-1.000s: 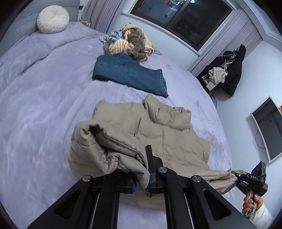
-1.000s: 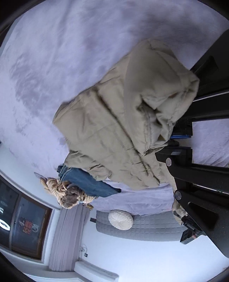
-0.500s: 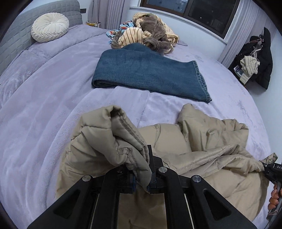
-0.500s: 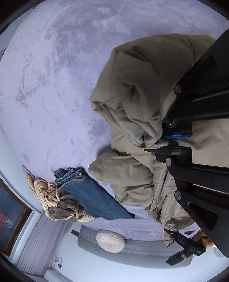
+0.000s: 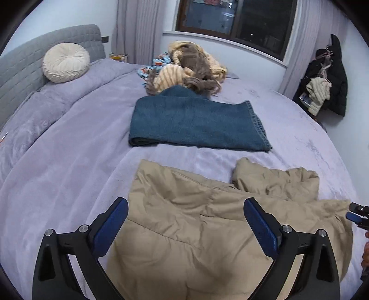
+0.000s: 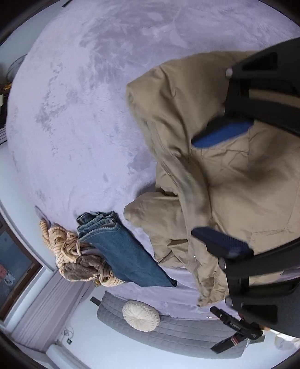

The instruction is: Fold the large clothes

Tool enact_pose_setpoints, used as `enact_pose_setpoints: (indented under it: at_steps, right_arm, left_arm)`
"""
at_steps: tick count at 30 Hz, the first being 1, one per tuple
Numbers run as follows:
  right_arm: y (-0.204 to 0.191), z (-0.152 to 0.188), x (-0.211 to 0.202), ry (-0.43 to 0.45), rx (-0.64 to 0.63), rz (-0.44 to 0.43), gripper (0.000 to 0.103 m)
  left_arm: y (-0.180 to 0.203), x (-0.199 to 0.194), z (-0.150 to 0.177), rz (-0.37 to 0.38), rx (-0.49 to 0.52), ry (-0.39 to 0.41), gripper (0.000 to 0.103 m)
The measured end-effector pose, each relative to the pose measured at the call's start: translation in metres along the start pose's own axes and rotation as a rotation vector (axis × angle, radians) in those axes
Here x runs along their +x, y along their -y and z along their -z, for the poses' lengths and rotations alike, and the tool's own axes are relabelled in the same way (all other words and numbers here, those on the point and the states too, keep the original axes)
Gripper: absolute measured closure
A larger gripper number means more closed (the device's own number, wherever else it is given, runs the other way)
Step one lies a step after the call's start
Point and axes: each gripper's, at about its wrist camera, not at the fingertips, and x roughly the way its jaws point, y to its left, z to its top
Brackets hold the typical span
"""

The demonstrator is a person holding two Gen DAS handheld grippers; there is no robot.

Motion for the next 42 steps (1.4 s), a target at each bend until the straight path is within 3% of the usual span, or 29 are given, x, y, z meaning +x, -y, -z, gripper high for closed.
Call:
enact_pose_setpoints:
  at_steps: [1, 2, 3, 5, 6, 11, 15, 19, 21, 23, 25, 31, 34, 35, 36, 37, 38, 42]
  right_arm:
    - [-0.006, 0.004, 0.001, -0.021, -0.034, -0.003, 0.039]
    - [-0.011, 0.010, 0.006, -0.051, -0.058, -0.011, 0.070]
    - [-0.015, 0.014, 0.014, -0.081, -0.069, -0.013, 0.080]
    - [-0.019, 0.025, 0.037, -0.137, -0.104, -0.010, 0.085]
    - [-0.022, 0.028, 0.049, -0.147, -0.128, 0.014, 0.086]
    - [-0.007, 0.020, 0.091, -0.119, -0.139, 0.090, 0.103]
    - [0.008, 0.001, 0.092, -0.111, -0.108, 0.100, 0.103]
    - [0.035, -0.010, 0.064, -0.070, -0.101, 0.220, 0.103]
    - [0.057, -0.012, 0.055, -0.053, -0.070, 0.271, 0.103]
    - [0.081, -0.014, 0.057, -0.064, -0.013, 0.281, 0.103]
    - [0.100, -0.014, 0.068, -0.083, 0.062, 0.237, 0.103]
    - [0.095, -0.014, 0.075, -0.075, 0.049, 0.289, 0.103]
    - [0.083, -0.013, 0.053, -0.066, 0.034, 0.288, 0.095]
    - [0.076, -0.012, 0.046, -0.058, 0.032, 0.277, 0.084]
    - [0.072, -0.009, 0.034, -0.044, 0.031, 0.257, 0.076]
    - [0.067, -0.005, 0.024, -0.032, 0.029, 0.239, 0.058]
    - [0.062, 0.000, 0.014, -0.020, 0.028, 0.226, 0.050]
    - [0.049, 0.029, -0.019, -0.021, 0.054, 0.163, 0.050]
  left_arm:
    - [0.004, 0.001, 0.001, 0.029, 0.002, -0.013, 0.006]
    - [0.013, 0.008, 0.005, 0.093, 0.019, -0.045, 0.021]
    - [0.022, 0.016, 0.008, 0.130, 0.043, -0.080, 0.036]
    - [0.050, 0.038, 0.022, 0.148, 0.126, -0.132, 0.052]
    - [0.063, 0.052, 0.031, 0.137, 0.167, -0.149, 0.054]
    - [0.080, 0.105, 0.045, 0.038, 0.194, -0.162, 0.054]
    - [0.064, 0.119, 0.024, -0.021, 0.161, -0.156, 0.054]
    - [0.020, 0.120, 0.007, -0.167, 0.190, -0.116, 0.054]
    - [-0.008, 0.125, 0.003, -0.215, 0.154, -0.118, 0.054]
    - [-0.031, 0.137, 0.002, -0.206, 0.084, -0.154, 0.054]
    - [-0.038, 0.149, 0.006, -0.189, 0.049, -0.178, 0.054]
    - [-0.029, 0.147, 0.004, -0.242, 0.037, -0.192, 0.053]
    - [-0.032, 0.120, 0.004, -0.231, 0.006, -0.187, 0.053]
    - [-0.032, 0.110, 0.004, -0.226, 0.005, -0.183, 0.052]
    - [-0.030, 0.100, 0.004, -0.225, 0.004, -0.180, 0.040]
    - [-0.029, 0.086, 0.006, -0.226, 0.000, -0.174, 0.029]
    - [-0.029, 0.074, 0.008, -0.230, -0.008, -0.160, 0.018]
    - [-0.022, 0.037, 0.025, -0.193, -0.030, -0.184, 0.018]
